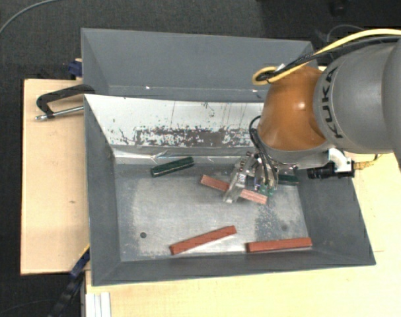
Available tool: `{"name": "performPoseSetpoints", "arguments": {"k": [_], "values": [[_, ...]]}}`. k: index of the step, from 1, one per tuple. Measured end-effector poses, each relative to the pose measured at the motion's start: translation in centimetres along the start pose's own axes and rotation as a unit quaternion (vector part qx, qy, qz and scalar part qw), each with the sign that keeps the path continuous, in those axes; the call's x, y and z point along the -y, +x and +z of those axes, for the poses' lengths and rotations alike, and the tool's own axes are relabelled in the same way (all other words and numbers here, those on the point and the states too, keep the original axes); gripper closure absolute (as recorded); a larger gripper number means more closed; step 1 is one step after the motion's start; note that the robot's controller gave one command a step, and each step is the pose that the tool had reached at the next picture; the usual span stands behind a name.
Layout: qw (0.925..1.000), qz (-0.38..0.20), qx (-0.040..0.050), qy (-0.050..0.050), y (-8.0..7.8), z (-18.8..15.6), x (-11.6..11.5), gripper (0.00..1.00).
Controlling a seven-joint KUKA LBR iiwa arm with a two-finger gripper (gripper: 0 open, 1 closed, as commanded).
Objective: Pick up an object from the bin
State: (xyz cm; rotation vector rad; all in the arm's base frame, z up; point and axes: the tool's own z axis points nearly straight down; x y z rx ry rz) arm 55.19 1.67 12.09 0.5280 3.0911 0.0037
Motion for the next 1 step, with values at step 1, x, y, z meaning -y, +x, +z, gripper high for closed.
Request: {"name": "performPoseSetpoints", "arguments": {"k": [1], "values": [[1.0000, -0.001, 0.0017, -0.001, -0.19, -4.47, -0.15, 1.00]]}}
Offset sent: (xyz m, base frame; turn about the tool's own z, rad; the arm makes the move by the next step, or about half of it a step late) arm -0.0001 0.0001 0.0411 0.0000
